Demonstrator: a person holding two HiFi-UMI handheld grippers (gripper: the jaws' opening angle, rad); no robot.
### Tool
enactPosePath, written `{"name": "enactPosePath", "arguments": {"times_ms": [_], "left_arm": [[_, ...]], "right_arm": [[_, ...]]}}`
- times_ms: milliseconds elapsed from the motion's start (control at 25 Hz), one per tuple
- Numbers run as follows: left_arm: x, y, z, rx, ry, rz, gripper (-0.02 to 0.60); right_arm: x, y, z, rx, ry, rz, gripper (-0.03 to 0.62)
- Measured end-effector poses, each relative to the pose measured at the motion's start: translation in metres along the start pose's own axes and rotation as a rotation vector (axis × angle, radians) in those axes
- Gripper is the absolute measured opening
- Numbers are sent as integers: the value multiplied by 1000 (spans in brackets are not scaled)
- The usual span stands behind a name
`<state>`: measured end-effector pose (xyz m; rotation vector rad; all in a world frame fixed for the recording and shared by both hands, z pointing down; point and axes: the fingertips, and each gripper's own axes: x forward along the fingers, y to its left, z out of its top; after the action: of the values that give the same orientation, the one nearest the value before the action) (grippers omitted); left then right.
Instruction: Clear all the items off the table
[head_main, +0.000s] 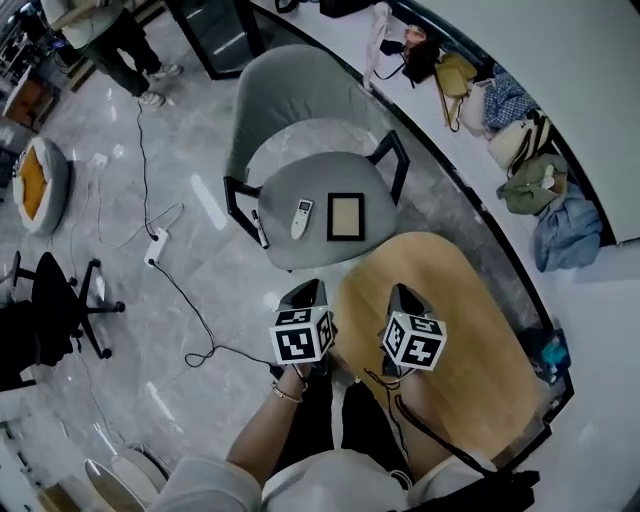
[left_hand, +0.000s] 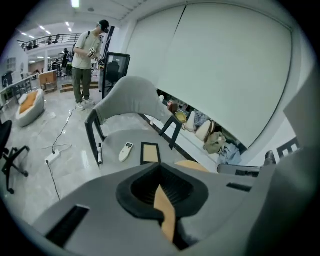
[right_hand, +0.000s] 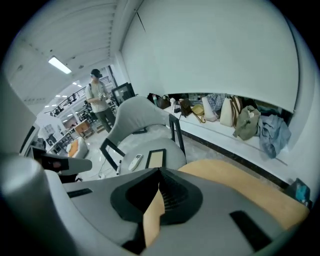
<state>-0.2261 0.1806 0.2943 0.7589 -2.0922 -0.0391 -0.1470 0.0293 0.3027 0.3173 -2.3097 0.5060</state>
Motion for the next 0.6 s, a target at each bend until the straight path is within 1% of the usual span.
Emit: {"name": "enactPosePath", "arguments": {"times_ms": [120,200,360,520,600], "left_arm": [[-54,-13,3,8,-58,3,8],[-89,-22,1,23,-91,22,8],[-152,-28,1,18,-155,52,8],[-200,-23,21,42,-230,93,8],[-215,-21,30,54,-258,96,8]], "right_arm": [[-45,19,14,-42,-35,57,25],[-75,24,15,-65,-47,79,25],[-124,30,13,-102,-57,91,25],[-157,49,23,-188,-61,99,25],[-168,58,32,-219,-78,98,25]]}}
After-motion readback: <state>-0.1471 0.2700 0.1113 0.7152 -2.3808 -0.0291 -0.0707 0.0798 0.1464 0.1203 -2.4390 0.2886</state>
